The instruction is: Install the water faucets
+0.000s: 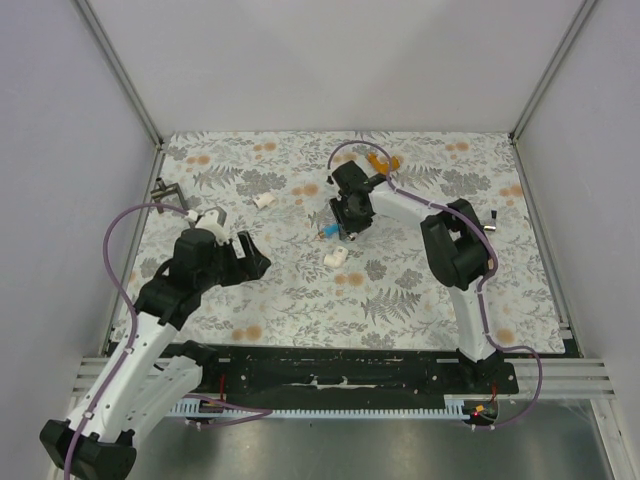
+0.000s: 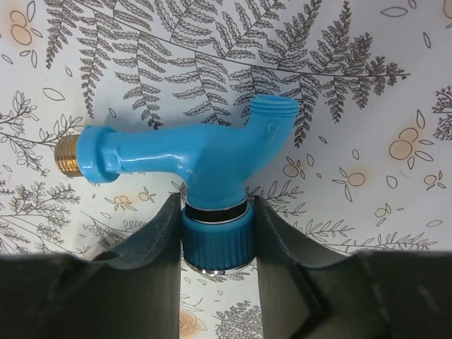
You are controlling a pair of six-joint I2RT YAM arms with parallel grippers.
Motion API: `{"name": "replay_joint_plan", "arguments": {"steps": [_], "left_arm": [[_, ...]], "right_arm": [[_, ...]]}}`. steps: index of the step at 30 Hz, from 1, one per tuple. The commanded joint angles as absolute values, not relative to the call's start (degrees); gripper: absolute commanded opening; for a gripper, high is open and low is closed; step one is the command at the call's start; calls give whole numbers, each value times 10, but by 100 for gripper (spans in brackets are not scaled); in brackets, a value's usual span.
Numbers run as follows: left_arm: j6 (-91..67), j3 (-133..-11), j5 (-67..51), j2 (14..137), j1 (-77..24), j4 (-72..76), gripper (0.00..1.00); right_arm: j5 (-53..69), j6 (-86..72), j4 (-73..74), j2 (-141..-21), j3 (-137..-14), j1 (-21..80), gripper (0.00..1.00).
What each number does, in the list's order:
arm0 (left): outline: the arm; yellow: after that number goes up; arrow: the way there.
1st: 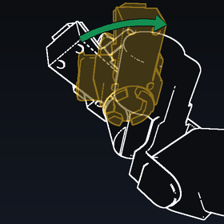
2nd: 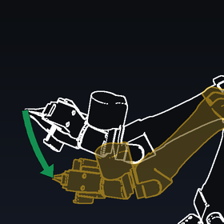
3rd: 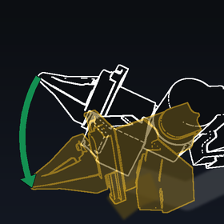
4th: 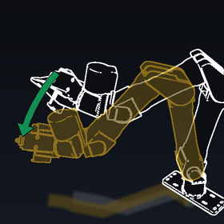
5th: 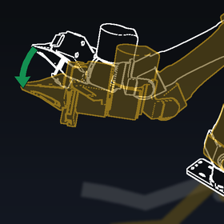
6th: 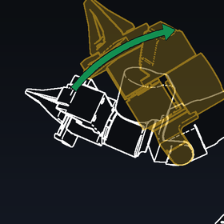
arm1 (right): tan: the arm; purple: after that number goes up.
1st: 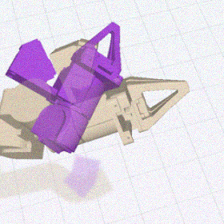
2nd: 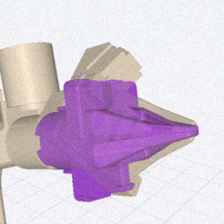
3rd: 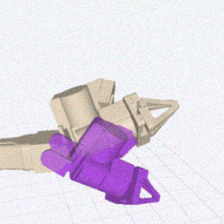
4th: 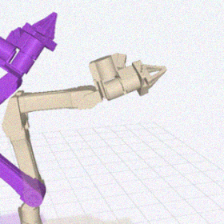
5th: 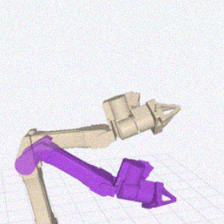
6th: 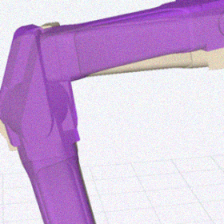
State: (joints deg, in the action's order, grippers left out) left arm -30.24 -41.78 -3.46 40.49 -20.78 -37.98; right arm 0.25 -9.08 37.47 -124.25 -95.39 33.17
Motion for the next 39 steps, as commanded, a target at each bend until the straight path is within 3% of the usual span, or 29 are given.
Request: {"name": "replay_joint_plan", "arguments": {"steps": [1,5,15,23,34,39], "left_arm": [[-334,-415,-65,411,-210,-336,93],[-353,-424,-85,426,-210,-309,93],[-453,-423,-213,496,-212,-123,93],[-493,-456,-249,561,-235,-8,88],[-501,-490,-213,629,-312,91,82],[-483,-509,-204,669,-341,102,69]], "right_arm": [[8,-76,364,-1221,-961,335,30],[4,-90,331,-1152,-909,335,17],[4,-152,222,-926,-752,351,2],[4,-218,170,-793,-686,381,0],[-41,-241,181,-716,-654,412,0],[-54,-244,192,-695,-643,418,0]]}}
